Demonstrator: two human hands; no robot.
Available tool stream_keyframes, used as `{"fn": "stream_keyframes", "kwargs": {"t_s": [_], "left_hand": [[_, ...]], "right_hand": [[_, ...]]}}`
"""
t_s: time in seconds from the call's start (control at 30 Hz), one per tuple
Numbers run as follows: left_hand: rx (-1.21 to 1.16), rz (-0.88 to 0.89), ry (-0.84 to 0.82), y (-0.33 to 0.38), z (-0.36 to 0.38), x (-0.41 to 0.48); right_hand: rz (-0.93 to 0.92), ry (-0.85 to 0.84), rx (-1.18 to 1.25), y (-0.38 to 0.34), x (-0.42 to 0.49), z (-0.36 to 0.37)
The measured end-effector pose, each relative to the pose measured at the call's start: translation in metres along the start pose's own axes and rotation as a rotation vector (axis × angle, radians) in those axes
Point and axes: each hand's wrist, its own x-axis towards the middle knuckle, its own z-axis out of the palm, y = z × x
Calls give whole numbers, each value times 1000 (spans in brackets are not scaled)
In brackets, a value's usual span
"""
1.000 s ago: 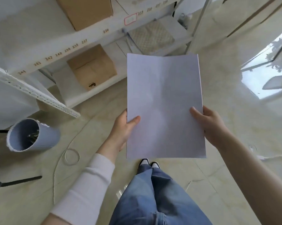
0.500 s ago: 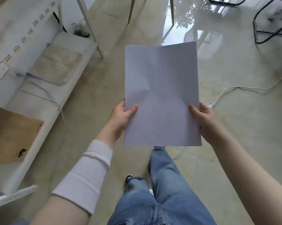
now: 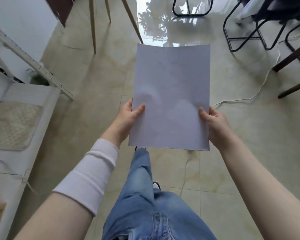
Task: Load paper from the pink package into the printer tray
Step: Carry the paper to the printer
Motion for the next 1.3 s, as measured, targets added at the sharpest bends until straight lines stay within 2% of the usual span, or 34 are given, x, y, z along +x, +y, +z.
{"fn": "stream_keyframes", "kwargs": {"t_s": [0.47,0.7,1.03,1.3], "left_hand": [[60,-4,-57,122,17,273],[61,-22,-87,159,60,401],[44,-26,-59,225,138,560],[40,3,-32,274,158,700]], "right_hand": [[-15,67,48,-143,241,27],[-6,104,80,-200,360,2],[-5,50,108,-299,525,-48],[-18,13,81,-371,667,-50]]}}
